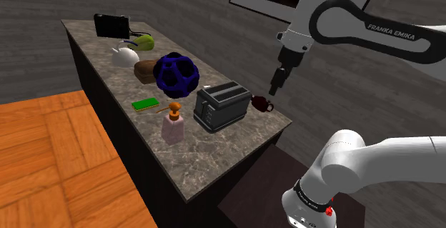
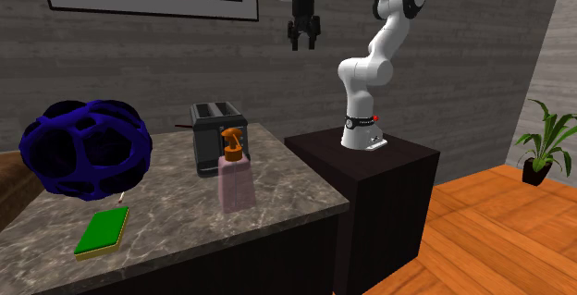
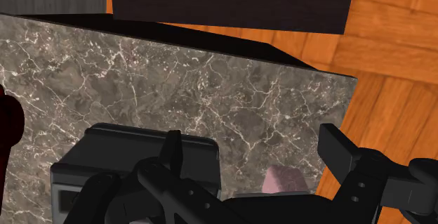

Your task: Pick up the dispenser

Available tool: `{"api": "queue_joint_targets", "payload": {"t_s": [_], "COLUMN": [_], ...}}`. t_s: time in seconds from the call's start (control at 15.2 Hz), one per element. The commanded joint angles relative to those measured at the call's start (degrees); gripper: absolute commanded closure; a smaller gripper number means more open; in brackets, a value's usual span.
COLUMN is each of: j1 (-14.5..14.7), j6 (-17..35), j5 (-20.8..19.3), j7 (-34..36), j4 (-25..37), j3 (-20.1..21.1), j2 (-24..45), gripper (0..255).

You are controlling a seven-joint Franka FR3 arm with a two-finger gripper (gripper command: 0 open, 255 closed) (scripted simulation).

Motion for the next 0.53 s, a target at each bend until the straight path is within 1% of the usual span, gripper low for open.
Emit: {"api": "queue_joint_targets", "payload": {"t_s": [0.0, 0.46], "j1": [0.0, 1.68], "j6": [0.0, 13.35], "j5": [0.0, 2.3], "j7": [0.0, 5.59], "j4": [0.0, -1.22], "j3": [0.0, 4.59], "j2": [0.0, 9.96], "gripper": [0, 0]}}
